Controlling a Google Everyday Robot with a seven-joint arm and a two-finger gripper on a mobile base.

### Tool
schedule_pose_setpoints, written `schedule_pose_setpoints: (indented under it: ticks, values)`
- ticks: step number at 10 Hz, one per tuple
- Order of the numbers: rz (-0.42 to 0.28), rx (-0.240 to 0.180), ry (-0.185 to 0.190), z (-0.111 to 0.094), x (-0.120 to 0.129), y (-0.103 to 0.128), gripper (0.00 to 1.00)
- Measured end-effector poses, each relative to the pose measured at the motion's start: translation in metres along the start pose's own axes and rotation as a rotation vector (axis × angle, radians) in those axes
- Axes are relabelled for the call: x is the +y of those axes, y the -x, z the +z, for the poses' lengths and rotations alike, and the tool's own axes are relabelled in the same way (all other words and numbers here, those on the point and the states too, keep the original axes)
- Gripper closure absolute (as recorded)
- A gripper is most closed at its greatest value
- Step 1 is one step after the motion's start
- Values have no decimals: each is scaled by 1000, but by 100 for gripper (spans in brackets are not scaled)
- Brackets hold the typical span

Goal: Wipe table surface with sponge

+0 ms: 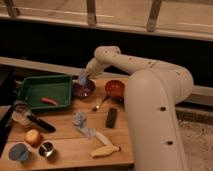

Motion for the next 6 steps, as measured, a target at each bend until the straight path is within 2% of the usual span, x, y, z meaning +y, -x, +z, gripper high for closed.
schedule_pose_setpoints:
  ticks: [2, 3, 6]
  values:
    - [-74, 85, 70, -9, 15, -31, 100]
    - [-102, 120, 84, -10, 17, -44, 100]
    - [-241, 282, 126, -12, 20, -93, 100]
